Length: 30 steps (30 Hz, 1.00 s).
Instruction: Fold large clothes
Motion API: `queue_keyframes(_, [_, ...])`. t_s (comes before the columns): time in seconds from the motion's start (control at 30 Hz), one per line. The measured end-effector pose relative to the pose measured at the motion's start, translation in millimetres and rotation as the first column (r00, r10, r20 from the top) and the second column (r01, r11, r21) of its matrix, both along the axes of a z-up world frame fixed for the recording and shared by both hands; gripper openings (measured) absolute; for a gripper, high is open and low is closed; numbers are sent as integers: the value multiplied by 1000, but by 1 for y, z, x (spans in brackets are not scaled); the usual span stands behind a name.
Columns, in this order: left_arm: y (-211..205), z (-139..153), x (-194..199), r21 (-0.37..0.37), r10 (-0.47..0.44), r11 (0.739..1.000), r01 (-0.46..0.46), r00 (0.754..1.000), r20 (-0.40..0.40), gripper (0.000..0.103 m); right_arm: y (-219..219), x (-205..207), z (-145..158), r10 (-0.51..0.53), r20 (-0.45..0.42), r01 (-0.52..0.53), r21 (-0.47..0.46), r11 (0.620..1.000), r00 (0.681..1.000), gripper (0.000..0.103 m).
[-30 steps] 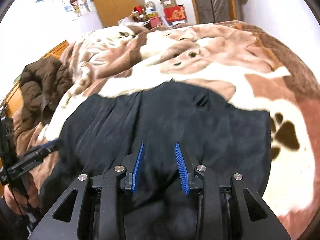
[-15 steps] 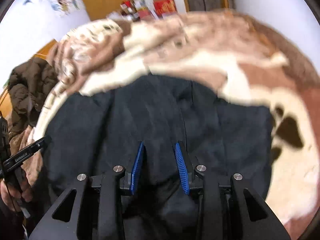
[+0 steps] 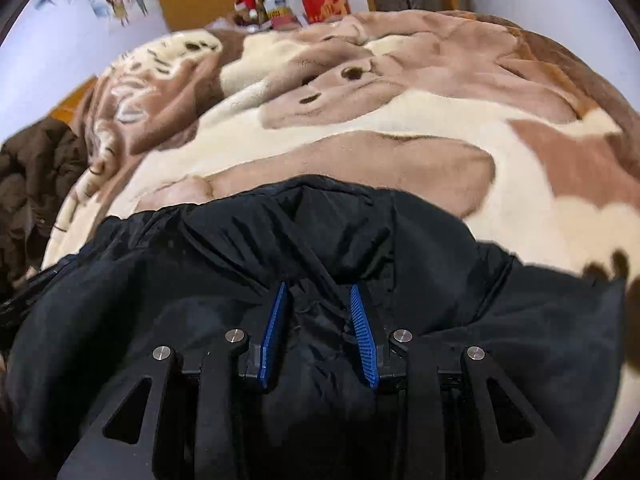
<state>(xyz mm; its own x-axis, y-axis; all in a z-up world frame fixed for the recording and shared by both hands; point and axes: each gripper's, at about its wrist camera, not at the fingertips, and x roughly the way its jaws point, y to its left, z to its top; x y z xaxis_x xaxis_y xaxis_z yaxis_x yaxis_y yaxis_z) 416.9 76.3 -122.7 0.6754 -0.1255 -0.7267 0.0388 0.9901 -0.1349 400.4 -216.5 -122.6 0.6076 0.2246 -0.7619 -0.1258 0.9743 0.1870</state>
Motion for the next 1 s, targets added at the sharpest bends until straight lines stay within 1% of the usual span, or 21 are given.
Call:
queue_keyframes(0.1, [-1,5,3,9,2,1000,-2,1000,-24,33,3,2,5,-8,-20,8,-18,1000,1000,33])
queue_keyframes(0.17, [2,17,-1,4,2,1000,-2,999,-36,33,2,-4,23,-12,-27,11,-37,999,1000,33])
queue_keyframes(0.23, [4,34,-15,14,-3,1000,3,1000,-5,33,5,-17,44,-6,16,6,-42,999,1000,33])
queue_keyframes(0.27, [5,44,-25,15,-7,1000,7,1000,18,33,5,-31,60,8,53,-7,-17,1000,999,33])
queue_keyframes(0.33, [5,59,-47,-9,-24,1000,24,998,56,33,9,-55,79,31,92,-34,31,999,995,33])
queue_keyframes(0.4, [-2,69,-70,-34,-59,997,62,994,87,33,22,-77,88,81,117,-88,55,995,990,33])
queue_keyframes(0.47, [-13,66,-85,-56,-100,993,105,991,89,33,39,-89,83,140,112,-146,50,988,984,33])
queue_keyframes(0.5, [-21,58,-89,-56,-121,991,125,990,69,33,47,-90,74,161,87,-166,42,985,983,33])
queue_keyframes(0.53, [-28,46,-89,-48,-132,990,134,991,34,33,54,-87,60,167,43,-168,32,985,985,33])
queue_keyframes(0.57, [-33,34,-86,-48,-133,990,132,991,-3,33,56,-82,45,160,-5,-160,20,987,987,33])
queue_keyframes(0.6, [-33,21,-83,-66,-121,991,120,992,-26,33,55,-77,32,153,-30,-153,13,988,988,33])
queue_keyframes(0.67, [-29,16,-79,-106,-100,990,95,994,-38,33,49,-73,24,145,-36,-143,37,989,989,33])
queue_keyframes(0.73, [-27,23,-78,-115,-90,990,84,995,-51,33,49,-71,30,138,-56,-136,37,990,989,32])
queue_keyframes(0.8, [-28,36,-85,-83,-99,992,95,994,-43,33,49,-78,47,132,-42,-131,22,991,990,32])
queue_keyframes(0.9, [-29,60,-119,-76,-132,988,133,991,19,33,46,-103,74,146,15,-146,48,988,989,32])
queue_keyframes(1.0, [-27,70,-151,-99,-152,983,156,987,47,33,48,-131,80,173,35,-175,77,982,984,32])
